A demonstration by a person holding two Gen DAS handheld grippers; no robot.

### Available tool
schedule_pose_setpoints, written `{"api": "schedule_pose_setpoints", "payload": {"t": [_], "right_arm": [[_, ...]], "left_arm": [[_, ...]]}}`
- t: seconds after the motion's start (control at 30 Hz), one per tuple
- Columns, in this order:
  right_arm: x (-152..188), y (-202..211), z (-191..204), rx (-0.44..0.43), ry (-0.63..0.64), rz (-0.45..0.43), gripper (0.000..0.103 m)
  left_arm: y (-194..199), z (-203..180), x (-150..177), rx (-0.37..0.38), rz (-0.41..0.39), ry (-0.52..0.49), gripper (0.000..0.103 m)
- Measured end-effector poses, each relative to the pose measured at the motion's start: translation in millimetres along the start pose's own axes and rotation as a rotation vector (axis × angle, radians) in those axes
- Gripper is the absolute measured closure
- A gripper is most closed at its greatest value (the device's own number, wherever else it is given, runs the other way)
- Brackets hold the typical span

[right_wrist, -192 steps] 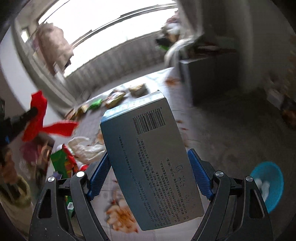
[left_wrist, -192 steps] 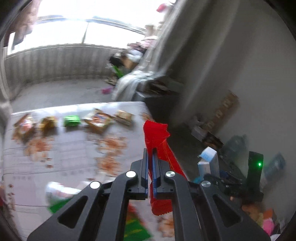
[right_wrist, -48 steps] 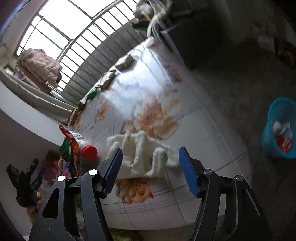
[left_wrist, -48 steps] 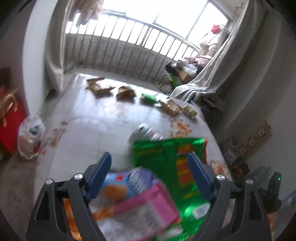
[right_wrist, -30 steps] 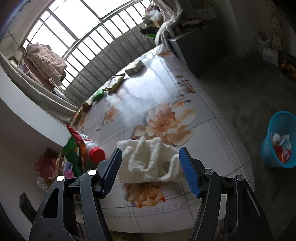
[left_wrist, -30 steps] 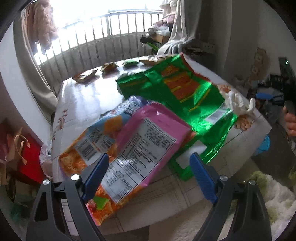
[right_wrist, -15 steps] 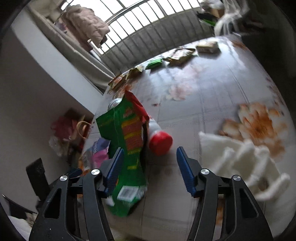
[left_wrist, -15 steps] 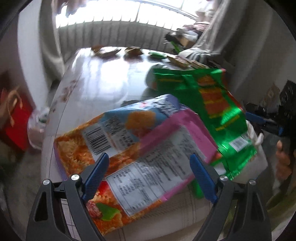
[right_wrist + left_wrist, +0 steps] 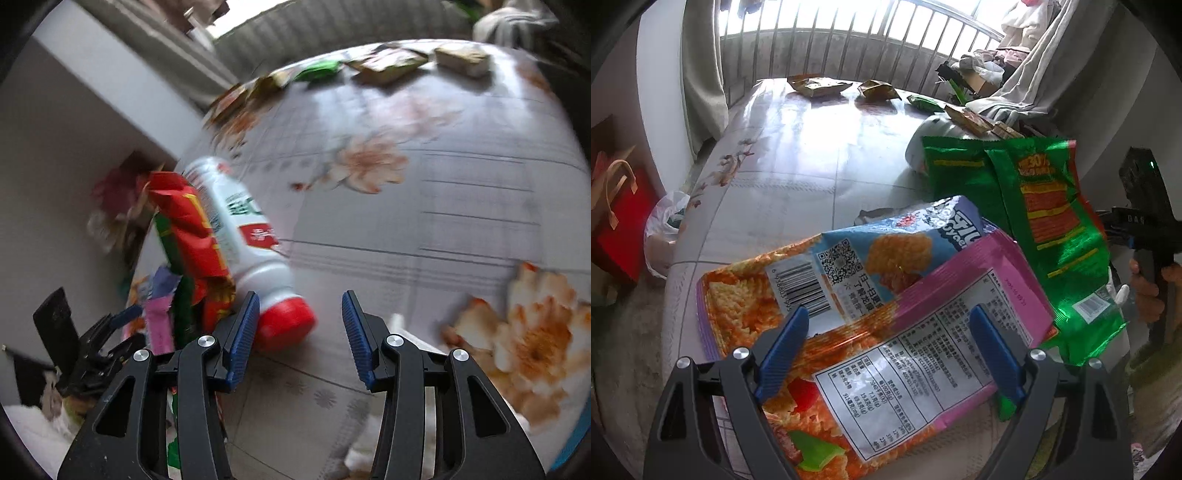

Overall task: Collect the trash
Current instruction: 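Grasp the white-and-red drink bottle with the right tool while the left pushes snack bags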

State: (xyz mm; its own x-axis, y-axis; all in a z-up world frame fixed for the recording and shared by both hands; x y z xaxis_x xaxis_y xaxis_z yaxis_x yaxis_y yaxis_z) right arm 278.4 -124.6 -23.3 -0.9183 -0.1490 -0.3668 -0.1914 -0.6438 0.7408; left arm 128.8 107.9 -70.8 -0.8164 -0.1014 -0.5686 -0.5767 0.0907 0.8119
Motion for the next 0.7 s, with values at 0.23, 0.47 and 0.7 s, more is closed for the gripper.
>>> {"api": "schedule_pose_setpoints", "payload": {"t": [0.23, 0.47, 0.7], "right_arm": [[-9.1, -23.5, 19.8, -0.046, 0.074, 0.101, 0.046], [-28.6, -53.5, 30.4, -0.067, 0.13, 0.185, 0.045], [-55.8, -57.1, 20.7, -0.026, 0.103, 0.128, 0.051]], "left_arm": [[-6.8, -4.1, 0.8, -0.003, -0.007, -0.013, 0.016], [-13.2, -10.9, -5.5, -0.002, -0.021, -0.018, 0.016], [-19.5, -18.0, -12.8, -0.027, -0.018, -0.013, 0.016]]}}
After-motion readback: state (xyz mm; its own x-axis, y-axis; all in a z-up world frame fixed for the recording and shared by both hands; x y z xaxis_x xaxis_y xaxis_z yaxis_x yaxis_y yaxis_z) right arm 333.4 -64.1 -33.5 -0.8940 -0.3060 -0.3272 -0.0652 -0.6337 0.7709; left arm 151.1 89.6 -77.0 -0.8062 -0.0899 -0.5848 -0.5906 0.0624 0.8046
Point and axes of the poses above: each gripper's, at about its wrist camera, not at the fingertips, and y roughly against the way its jaws point, z to its left, x to its underside, the point moved 6 cm from there along -y, roughly the way its jaws point, and after that the axes turned 9 degrees about -x, right-handed, at the moved point
